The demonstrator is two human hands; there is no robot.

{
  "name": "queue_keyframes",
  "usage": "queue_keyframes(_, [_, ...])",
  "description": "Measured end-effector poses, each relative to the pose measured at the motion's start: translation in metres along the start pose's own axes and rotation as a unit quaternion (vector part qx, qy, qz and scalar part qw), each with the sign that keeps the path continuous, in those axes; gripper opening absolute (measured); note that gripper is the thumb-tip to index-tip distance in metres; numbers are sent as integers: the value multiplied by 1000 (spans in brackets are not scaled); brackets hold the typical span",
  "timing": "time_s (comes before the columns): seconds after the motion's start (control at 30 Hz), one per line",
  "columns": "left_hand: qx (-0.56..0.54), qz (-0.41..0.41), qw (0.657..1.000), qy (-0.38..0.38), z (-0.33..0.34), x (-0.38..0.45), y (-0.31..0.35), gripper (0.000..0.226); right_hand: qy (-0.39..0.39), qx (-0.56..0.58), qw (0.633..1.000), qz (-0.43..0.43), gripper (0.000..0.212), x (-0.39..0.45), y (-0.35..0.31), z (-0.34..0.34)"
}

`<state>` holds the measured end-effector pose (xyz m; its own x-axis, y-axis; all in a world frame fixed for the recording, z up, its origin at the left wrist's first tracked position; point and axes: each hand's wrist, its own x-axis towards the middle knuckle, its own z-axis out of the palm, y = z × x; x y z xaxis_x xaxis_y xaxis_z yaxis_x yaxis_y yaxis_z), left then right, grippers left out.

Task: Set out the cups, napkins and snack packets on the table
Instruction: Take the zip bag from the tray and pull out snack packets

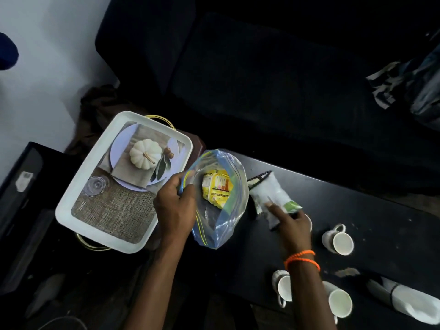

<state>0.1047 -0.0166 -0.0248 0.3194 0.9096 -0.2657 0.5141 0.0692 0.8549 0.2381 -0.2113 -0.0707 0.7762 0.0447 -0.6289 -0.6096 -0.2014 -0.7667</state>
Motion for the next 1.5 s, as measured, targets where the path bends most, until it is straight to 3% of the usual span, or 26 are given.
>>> queue_keyframes(0.1, [-11,-1,1000,-25,3,-7,0,21,57,-159,985,31,43,13,29,17])
queue_keyframes(0.17, [-22,-10,999,-36,6,-12,1,24,142,-236,961,-34,43,3,27,19])
queue_keyframes(0.23, [-32,-24,998,-42,10,-17,2,25,188,-179,955,-144,31,-15,11,24])
queue_keyframes(0.3, [-38,-26,998,-51,15,-21,1,26,169,-120,936,-285,16,-43,-9,35])
queue_keyframes(0.37, [-40,-27,997,-53,19,-24,0,31,55,-132,912,-385,9,-66,-24,54])
queue_keyframes(0.43, [-38,-23,997,-55,21,-25,0,33,-113,-217,903,-353,14,-68,-26,79])
queue_keyframes(0.5, [-35,-20,998,-51,23,-25,-2,34,-218,-399,851,-265,27,-51,-17,109])
queue_keyframes(0.57, [-35,-18,998,-44,22,-24,-5,31,-231,-560,773,-189,49,-27,0,133])
queue_keyframes(0.63, [-36,-16,998,-53,19,-24,-10,35,-204,-664,698,-174,62,-5,20,145])
queue_keyframes(0.7, [-29,-12,997,-70,17,-24,-14,41,-177,-717,649,-184,59,12,39,151])
queue_keyframes(0.77, [-26,-4,996,-83,17,-24,-18,42,-185,-732,629,-187,40,17,47,152])
queue_keyframes(0.83, [-30,5,996,-86,19,-25,-21,40,-187,-708,648,-209,30,19,46,150])
queue_keyframes(0.97, [-40,-8,998,-53,22,-18,-22,30,-149,-608,742,-239,38,0,24,147])
queue_keyframes(1.07, [-36,-8,999,-4,18,-9,-21,34,-134,-575,761,-269,28,-37,-4,133])
queue_keyframes(1.23, [-58,-88,994,25,4,13,-28,31,-105,-497,796,-330,45,-109,-63,85])
queue_keyframes(1.37, [-85,-102,991,-8,-7,22,-32,34,-91,-270,893,-348,43,-130,-101,38])
queue_keyframes(1.5, [-163,-132,977,16,-22,23,-31,35,-61,-86,929,-355,37,-112,-120,-2])
